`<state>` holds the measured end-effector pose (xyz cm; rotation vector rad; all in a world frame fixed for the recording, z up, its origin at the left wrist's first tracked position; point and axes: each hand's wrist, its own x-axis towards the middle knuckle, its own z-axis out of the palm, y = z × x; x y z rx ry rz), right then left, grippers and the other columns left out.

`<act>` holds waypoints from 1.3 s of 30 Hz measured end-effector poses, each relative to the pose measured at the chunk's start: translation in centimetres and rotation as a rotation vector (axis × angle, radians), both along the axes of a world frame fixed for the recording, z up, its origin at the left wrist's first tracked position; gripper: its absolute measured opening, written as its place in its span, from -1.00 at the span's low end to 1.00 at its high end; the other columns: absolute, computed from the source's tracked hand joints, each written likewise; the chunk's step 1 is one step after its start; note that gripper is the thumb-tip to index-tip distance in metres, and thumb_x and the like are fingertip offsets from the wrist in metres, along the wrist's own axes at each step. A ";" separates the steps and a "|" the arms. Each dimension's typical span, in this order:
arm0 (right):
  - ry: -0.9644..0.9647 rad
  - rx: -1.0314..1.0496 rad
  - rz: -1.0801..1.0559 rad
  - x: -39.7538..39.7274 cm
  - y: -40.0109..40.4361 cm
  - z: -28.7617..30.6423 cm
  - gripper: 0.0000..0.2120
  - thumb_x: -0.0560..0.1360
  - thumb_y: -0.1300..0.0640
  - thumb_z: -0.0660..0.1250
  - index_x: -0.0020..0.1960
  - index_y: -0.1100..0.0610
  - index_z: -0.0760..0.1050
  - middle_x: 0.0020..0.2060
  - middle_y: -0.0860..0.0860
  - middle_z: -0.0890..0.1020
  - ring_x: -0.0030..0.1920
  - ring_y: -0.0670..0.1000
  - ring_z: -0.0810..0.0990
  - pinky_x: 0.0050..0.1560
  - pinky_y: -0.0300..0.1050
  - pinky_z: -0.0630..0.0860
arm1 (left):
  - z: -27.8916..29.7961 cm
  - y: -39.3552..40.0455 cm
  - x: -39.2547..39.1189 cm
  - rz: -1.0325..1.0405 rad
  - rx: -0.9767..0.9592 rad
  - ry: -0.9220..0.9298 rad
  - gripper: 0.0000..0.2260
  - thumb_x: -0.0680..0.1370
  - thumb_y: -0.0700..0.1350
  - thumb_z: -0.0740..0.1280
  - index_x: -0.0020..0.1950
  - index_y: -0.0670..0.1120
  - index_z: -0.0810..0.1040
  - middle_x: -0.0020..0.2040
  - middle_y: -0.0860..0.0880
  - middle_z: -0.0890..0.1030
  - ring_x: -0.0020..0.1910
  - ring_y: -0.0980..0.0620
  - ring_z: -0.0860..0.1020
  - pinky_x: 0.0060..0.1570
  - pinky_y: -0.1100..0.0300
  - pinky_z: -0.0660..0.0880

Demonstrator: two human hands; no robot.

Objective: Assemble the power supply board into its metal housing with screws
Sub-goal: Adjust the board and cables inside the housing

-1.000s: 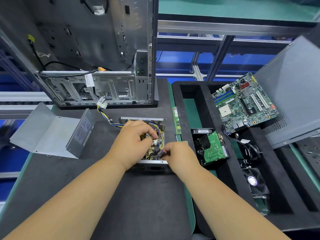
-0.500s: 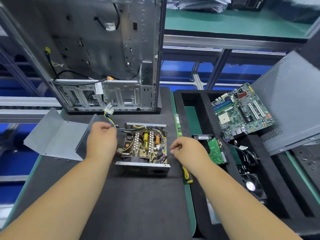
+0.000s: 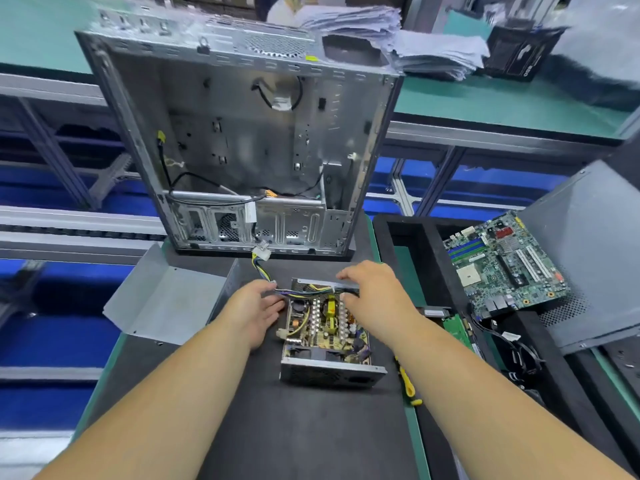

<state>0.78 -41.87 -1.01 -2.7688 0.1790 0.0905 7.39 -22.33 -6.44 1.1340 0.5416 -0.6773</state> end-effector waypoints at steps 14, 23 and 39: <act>-0.143 -0.477 0.103 1.8 5.1 -1.3 -0.70 0.51 -0.20 0.28 0.07 -0.04 0.61 0.04 -0.08 0.55 0.12 0.06 0.44 0.19 0.03 0.23 | -0.4 0.9 0.6 -0.005 0.033 0.027 -0.89 0.62 -0.10 0.26 -0.10 -0.03 0.48 -0.20 0.02 0.62 -0.16 0.06 0.52 -0.06 0.18 0.39; -0.097 -0.435 0.052 2.2 6.1 -2.4 -0.75 0.45 -0.07 0.37 0.07 -0.01 0.56 0.03 -0.03 0.44 0.12 0.08 0.38 0.17 0.02 0.21 | 0.7 1.2 -0.4 -0.192 0.214 0.073 -0.91 0.62 -0.06 0.27 0.04 -0.06 0.50 0.06 -0.09 0.58 0.07 -0.05 0.53 0.12 0.08 0.39; -0.084 -0.203 0.069 2.7 4.1 -1.0 -0.88 0.47 -0.09 0.45 -0.16 -0.15 0.53 -0.06 -0.17 0.52 0.06 -0.05 0.41 0.03 -0.04 0.07 | 2.3 2.6 -0.7 -0.259 0.378 -0.224 -0.84 0.59 -0.32 0.25 -0.11 -0.13 0.55 -0.32 -0.06 0.54 -0.34 0.08 0.50 -0.35 0.29 0.40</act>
